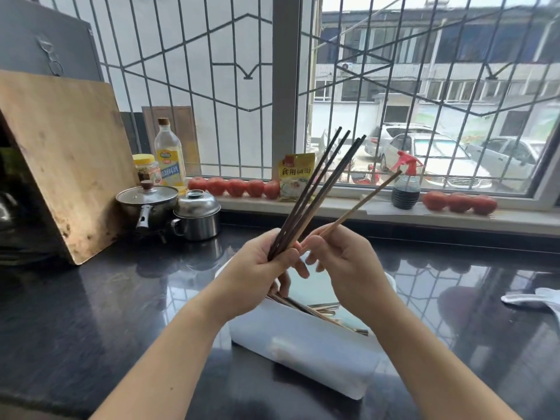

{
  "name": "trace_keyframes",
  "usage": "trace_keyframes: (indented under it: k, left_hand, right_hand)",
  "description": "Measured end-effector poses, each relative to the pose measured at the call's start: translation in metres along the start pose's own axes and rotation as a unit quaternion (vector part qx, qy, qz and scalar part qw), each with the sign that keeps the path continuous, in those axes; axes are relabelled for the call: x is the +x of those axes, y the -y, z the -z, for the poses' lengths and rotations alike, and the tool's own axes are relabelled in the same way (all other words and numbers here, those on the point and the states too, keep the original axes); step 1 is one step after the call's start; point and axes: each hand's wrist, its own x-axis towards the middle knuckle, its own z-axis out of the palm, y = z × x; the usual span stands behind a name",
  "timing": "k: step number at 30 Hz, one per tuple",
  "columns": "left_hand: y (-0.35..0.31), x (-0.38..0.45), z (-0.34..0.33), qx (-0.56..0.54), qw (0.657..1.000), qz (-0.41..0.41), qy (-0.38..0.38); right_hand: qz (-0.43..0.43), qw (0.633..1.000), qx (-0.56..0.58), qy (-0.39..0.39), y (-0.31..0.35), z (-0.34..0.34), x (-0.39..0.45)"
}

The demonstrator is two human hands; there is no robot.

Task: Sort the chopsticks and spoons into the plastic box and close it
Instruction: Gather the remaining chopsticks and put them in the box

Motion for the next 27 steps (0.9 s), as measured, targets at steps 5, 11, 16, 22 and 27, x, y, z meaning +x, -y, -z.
trace_keyframes:
  k: [5, 11, 16, 22, 27]
  left_hand:
    - [0.002, 0.002, -0.007, 0.007, 0.989, -0.005, -0.150]
    - [0.006, 0.005, -0.009, -0.112, 0.947, -0.004, -0.302]
    - [0.002, 0.008, -0.004, -0.210, 0.929, 0.040, -0.303]
    - [0.003, 0.008, -0.001, -0.210, 0.937, 0.049, -0.276]
    - [0.002, 0.006, -0.001, -0.203, 0.938, 0.047, -0.276]
  right_hand:
    - [0.021, 0.982, 0.094, -0.161, 0.010, 0.005, -0.002]
    - [0.059, 0.978, -0.113, -0.163, 0.000, 0.003, -0.003]
    - [-0.041, 0.933, -0.351, 0.071, -0.012, -0.009, -0.001]
    - [-0.163, 0.882, -0.389, 0.212, -0.015, -0.012, 0.000]
    - [-0.172, 0.863, -0.407, 0.247, -0.016, -0.014, 0.002]
